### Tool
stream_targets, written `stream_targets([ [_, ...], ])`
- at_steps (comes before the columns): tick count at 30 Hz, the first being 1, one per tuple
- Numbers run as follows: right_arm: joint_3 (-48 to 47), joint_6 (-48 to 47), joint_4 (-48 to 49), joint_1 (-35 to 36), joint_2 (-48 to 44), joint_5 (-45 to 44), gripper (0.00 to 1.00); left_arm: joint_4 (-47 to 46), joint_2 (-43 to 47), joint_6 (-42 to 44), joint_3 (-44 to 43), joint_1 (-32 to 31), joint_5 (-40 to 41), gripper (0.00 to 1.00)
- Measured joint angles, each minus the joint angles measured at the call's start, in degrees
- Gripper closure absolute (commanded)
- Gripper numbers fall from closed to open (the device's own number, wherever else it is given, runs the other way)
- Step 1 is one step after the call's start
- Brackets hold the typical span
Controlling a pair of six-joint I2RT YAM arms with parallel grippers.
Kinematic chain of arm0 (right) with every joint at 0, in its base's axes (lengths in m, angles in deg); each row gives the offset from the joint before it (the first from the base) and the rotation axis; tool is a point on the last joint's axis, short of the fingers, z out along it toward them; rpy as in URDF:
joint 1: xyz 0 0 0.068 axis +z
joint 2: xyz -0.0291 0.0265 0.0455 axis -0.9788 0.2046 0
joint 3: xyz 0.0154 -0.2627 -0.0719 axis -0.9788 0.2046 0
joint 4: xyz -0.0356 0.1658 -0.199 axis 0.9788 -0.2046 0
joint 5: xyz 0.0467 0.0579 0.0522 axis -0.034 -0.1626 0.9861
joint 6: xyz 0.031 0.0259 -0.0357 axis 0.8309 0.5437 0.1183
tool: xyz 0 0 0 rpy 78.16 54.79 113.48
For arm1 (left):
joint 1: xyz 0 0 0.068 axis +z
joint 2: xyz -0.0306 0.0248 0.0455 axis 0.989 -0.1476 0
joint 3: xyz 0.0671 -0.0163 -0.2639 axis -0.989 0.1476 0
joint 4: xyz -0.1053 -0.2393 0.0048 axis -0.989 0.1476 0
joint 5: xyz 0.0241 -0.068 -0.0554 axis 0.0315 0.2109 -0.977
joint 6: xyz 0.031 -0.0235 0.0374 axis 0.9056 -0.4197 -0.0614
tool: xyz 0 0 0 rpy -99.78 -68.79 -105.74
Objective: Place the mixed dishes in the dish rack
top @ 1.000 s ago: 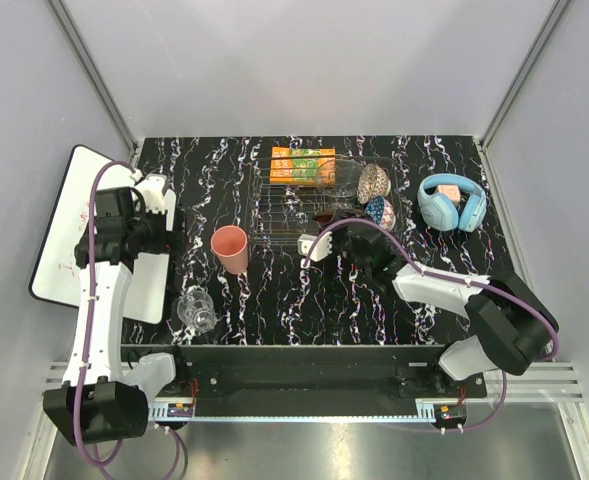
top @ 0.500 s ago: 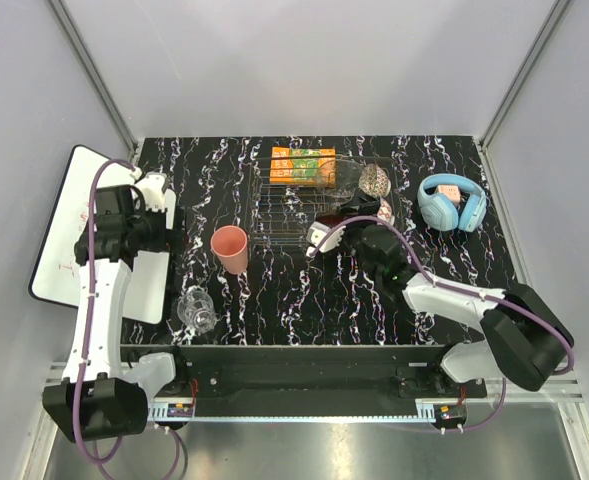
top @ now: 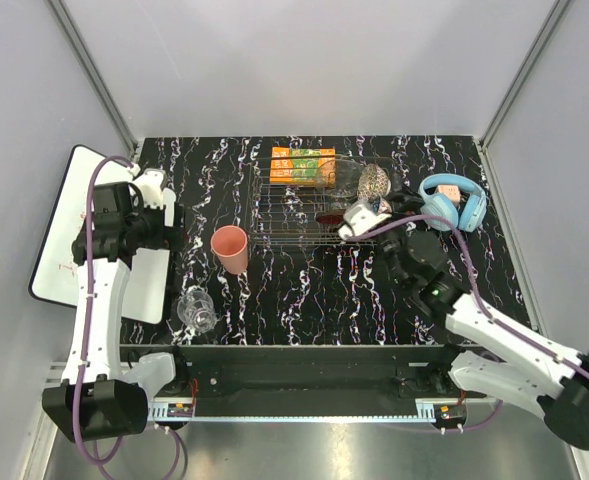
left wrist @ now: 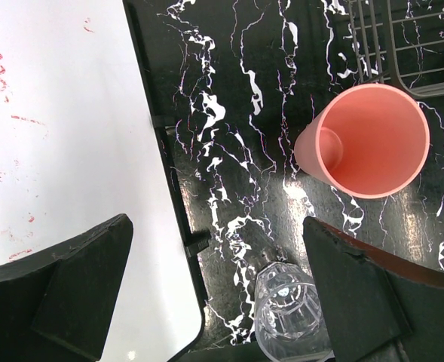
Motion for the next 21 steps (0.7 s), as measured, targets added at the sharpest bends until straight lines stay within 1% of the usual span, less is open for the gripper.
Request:
stream_targets([
  [1, -0.87, 2.84, -1.55, 0.04, -1.25, -0.76, 0.0, 0.11, 0.0, 0.09, 0.0, 0.0, 0.0, 0.01],
  [2, -3.06, 8.81, -4.94, 0.11, -2.54, -2.47, 0.0, 0.35, 0.0, 0.28, 0.0, -0.02, -0.02, 0.01],
  [3, -4.9, 12.76, -7.04, 0.13, -2.91, -3.28, 0.0, 0.63, 0.0, 0.55, 0.0, 0.0, -0.07, 0.01],
  [5, -11.69, 24.15, -15.37, 0.15, -2.62, -5.49, 0.0, 1.42, 0.02, 1.6, 0.07, -0.02, -0.28, 0.01],
  [7, -17.38, 32.85, -22.05, 0.13, -1.51, -5.14, 0.0, 2.51, 0.04, 2.69, 0.39, -0.02, -0.63, 0.01],
  [9, -21.09, 43.08, -27.39, 0.15, -0.59, -2.8, 0.0, 3.28, 0.04, 3.61, 1.14, -0.15, -0.83, 0.01],
  [10, -21.16, 46.93, -28.63, 0.13, -0.66, -1.77, 0.02, 3.5, 0.04, 3.93, 1.53, -0.24, -0.9, 0.01],
  [11, -20.68, 50.99, -30.16, 0.13, -0.85, -0.26, 0.06, 3.78, 0.04, 4.37, 2.16, -0.48, -0.92, 0.01],
  [12, -19.43, 54.58, -30.67, 0.11, -1.07, 1.31, 0.16, 3.93, 0.04, 4.63, 2.78, -0.66, -0.94, 0.01],
  [13, -17.79, 57.61, -31.04, 0.09, -1.36, 2.78, 0.18, 4.09, 0.02, 4.76, 3.39, -0.81, -0.96, 0.01],
  [16, -14.19, 63.73, -33.35, 0.09, -1.05, 5.42, 0.2, 4.48, -0.74, 4.74, 4.5, -1.68, -0.92, 0.01],
  [18, -13.2, 66.2, -35.39, 0.09, -0.39, 5.7, 0.22, 4.15, -2.12, 4.5, 4.55, -2.84, -0.79, 0.01],
  [21, -12.68, 68.43, -37.09, 0.09, -0.44, 6.27, 0.23, 3.63, -4.74, 3.56, 3.91, -5.49, -0.66, 0.01],
])
